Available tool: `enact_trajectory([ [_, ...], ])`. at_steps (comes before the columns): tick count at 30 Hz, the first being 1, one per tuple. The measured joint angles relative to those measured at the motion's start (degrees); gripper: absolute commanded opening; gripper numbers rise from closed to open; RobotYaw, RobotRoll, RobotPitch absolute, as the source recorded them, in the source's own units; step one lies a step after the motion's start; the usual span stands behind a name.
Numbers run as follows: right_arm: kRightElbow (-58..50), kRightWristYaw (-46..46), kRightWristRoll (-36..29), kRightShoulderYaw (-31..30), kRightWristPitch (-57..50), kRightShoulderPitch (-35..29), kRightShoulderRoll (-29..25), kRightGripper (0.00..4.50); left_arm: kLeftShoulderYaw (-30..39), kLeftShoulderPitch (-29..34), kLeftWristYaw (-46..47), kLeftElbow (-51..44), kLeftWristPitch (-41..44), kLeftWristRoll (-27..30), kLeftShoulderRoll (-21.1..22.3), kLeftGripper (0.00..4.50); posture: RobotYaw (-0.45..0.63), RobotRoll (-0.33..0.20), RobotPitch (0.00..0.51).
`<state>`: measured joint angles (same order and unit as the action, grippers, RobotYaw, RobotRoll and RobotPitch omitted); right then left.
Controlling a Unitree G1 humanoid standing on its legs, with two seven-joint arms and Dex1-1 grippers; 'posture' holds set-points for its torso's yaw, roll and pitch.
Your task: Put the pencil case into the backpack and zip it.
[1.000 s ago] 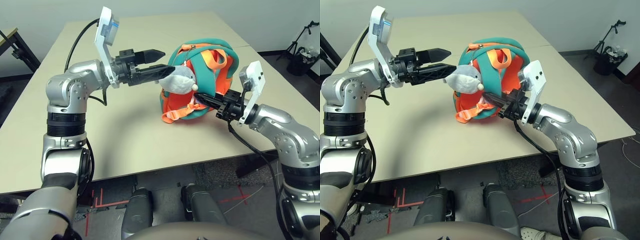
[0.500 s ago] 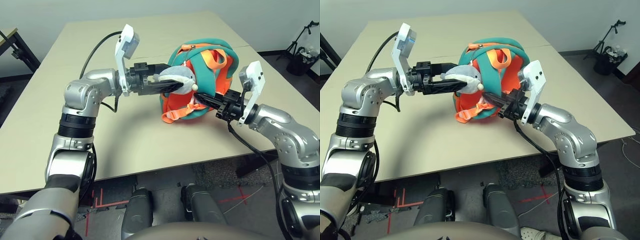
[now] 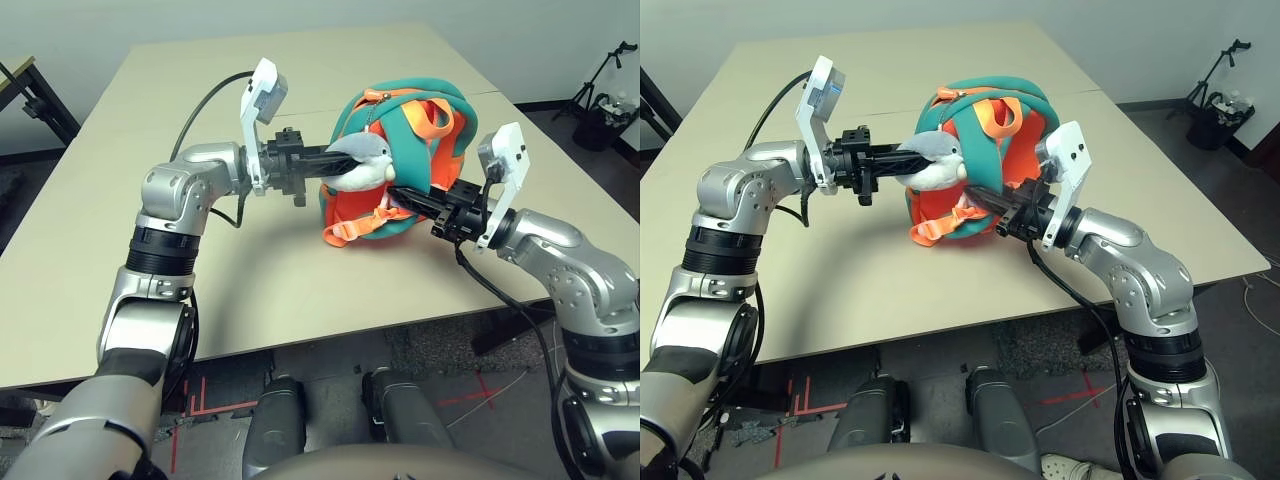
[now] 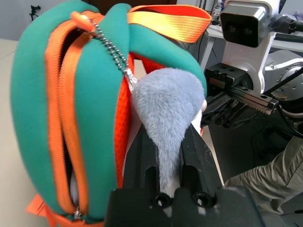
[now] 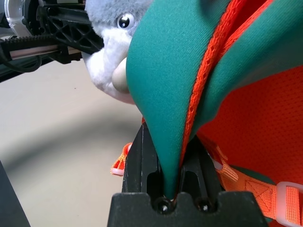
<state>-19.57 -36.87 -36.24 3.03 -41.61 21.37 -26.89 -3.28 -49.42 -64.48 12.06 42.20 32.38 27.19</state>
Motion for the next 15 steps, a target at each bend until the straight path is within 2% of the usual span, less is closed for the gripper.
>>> enact_trajectory([
  [9,0.0,-0.1,0.4,-0.2,0.1,0.1,0.5,0.11,2.9,-0.8,-1.9,2.1,-0.8,-0.9,10.0,0.2,-0.1,0.0,0.055],
  [15,0.1,-0.3,0.7,-0.3,0.4,0.2,0.6,0.11,4.3,3.2,-1.9,2.2,-0.2,-0.9,12.1,0.2,-0.1,0.0,0.055],
])
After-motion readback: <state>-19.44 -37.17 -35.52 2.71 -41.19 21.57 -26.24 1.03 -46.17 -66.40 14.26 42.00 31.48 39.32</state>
